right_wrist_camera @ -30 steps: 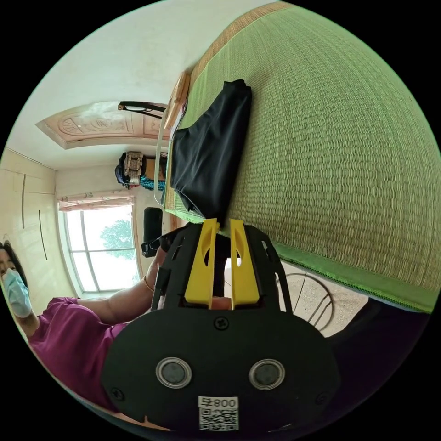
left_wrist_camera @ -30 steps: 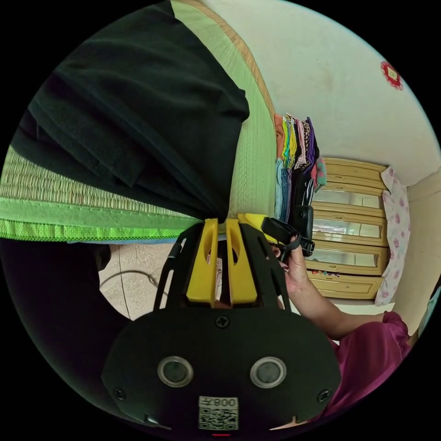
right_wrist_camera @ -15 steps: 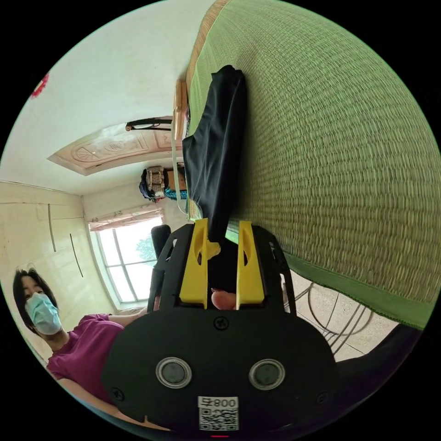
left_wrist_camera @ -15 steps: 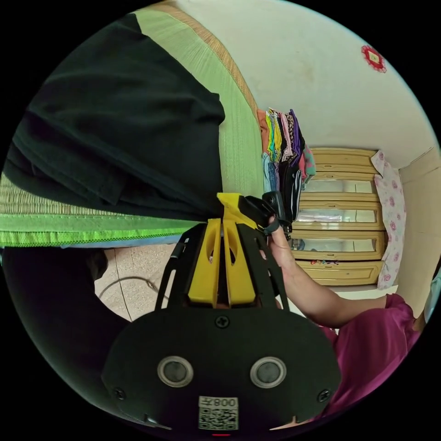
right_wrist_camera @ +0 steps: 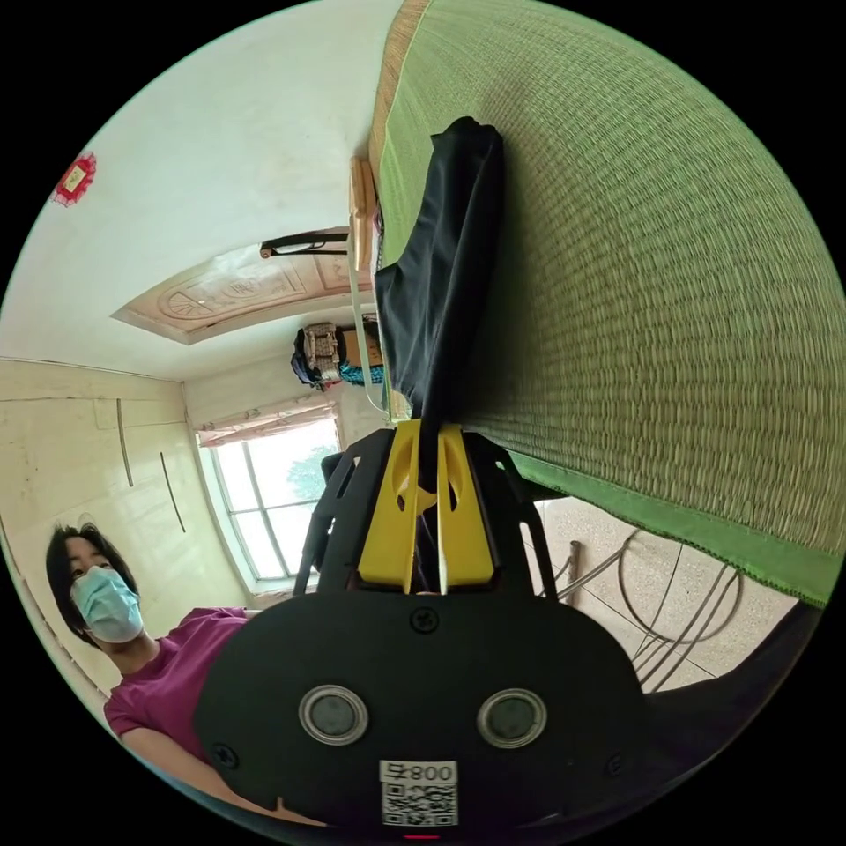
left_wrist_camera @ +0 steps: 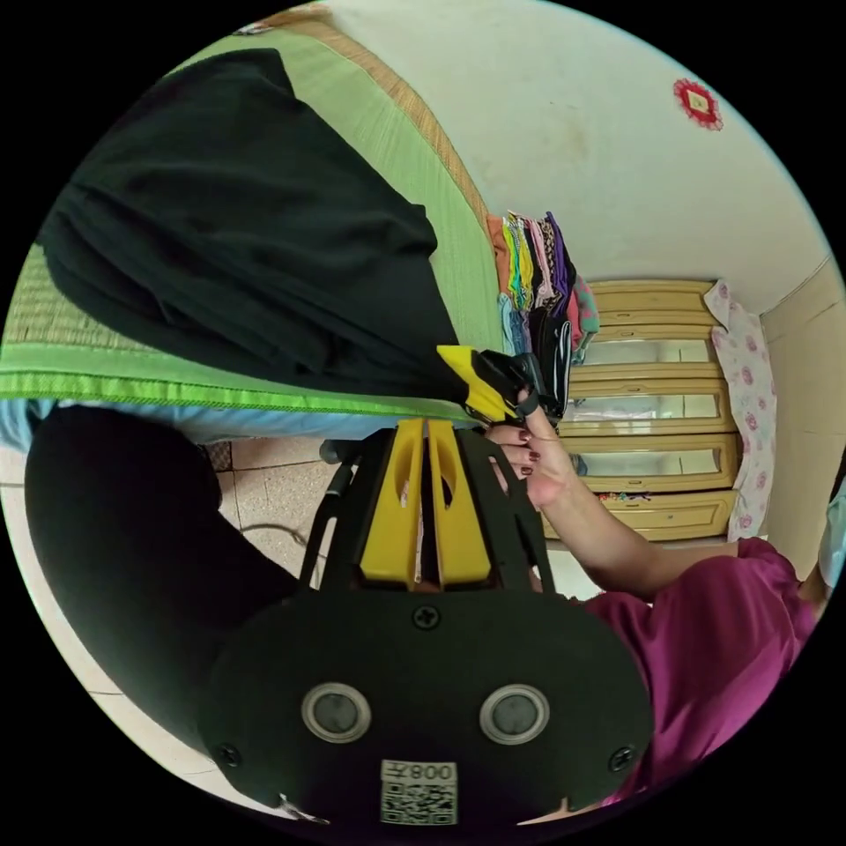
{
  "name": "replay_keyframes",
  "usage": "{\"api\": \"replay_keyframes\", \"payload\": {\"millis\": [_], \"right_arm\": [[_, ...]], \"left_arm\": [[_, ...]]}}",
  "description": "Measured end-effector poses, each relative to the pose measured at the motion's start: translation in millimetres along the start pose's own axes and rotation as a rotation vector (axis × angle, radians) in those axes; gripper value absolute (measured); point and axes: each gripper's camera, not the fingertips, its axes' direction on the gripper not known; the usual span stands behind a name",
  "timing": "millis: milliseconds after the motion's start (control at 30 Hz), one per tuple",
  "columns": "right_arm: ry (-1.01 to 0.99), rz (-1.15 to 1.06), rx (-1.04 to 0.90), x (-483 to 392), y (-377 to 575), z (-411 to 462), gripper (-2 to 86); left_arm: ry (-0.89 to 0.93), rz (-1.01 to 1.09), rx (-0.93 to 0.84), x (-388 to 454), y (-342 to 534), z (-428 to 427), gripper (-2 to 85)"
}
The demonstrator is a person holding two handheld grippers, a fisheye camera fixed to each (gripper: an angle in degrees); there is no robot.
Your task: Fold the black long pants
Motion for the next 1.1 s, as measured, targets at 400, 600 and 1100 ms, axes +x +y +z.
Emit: {"api": "replay_keyframes", "payload": {"millis": [400,600,1100], "right_arm": [[-0.057,-0.065,0.013,-30.8,1.7,-50.9,2.0],[-0.08,-0.075,0.017,-40.5,-1.0,-67.5,2.0],[-0.084,-0.107,0.021,-39.8,1.5,-112.7,1.9]], "left_arm": [[0.195,-0.324,0.418,-125.5,71.5,-146.5,11.0],[0.299,-0.44,0.5,-176.2,95.0,-173.3,12.6],[0.365,-0.515,0.476,-239.9,80.1,-209.5,14.2]]}}
